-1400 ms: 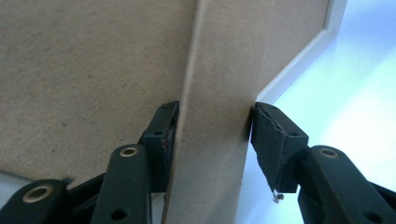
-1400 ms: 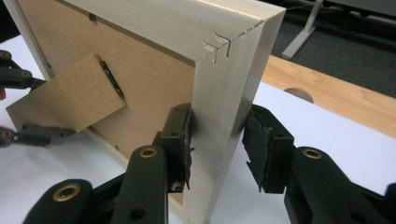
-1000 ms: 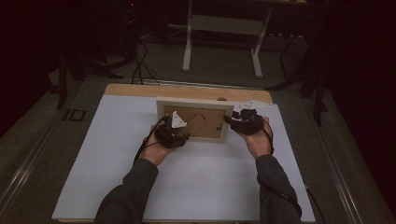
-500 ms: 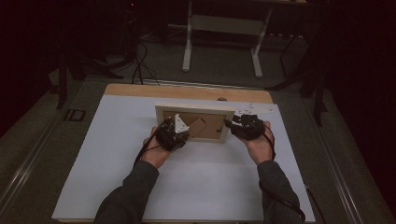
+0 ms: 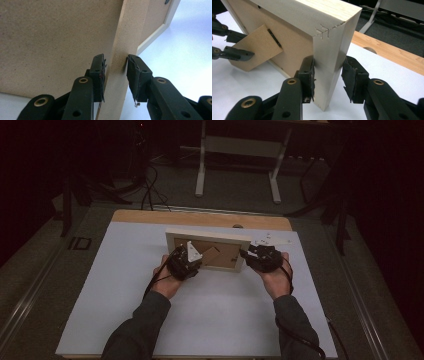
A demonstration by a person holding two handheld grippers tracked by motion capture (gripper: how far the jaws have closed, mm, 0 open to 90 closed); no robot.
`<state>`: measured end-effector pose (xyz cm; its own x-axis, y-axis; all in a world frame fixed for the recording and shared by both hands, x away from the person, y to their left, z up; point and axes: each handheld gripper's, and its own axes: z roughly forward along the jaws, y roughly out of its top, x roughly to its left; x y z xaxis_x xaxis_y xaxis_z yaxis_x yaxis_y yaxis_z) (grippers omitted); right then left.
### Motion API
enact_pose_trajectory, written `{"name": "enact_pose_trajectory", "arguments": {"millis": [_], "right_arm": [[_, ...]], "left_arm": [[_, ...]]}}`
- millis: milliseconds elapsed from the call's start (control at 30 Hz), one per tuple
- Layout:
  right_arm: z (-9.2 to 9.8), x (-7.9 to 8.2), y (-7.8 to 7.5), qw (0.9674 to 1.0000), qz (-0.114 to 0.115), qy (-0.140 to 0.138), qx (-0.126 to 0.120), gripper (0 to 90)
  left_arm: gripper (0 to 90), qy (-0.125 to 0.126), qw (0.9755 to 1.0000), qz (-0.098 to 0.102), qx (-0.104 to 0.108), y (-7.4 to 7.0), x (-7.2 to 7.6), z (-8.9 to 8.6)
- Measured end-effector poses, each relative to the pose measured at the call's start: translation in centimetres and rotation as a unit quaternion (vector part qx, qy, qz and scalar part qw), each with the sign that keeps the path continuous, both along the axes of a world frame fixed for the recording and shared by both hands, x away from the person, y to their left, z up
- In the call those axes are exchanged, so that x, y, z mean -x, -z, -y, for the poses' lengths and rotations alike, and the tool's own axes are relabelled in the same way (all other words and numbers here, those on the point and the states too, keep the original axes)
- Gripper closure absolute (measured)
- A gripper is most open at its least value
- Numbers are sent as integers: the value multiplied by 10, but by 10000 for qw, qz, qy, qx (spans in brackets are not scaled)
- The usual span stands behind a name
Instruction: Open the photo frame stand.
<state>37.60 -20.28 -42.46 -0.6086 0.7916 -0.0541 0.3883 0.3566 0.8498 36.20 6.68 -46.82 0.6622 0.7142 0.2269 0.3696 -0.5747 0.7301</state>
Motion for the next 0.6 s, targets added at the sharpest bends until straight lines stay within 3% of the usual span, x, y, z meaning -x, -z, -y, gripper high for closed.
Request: {"name": "enact_pose_trajectory", "arguments": {"millis": [300,600], "right_arm": [[-11,8,0,9992,159,-58,352,623],[-10,10,-1,9994,126,-65,329,623]], "left_arm": [[676,-147,9998,-20,-92,3,-1,-3],[688,-124,9999,-36,82,2,4,-6]]}}
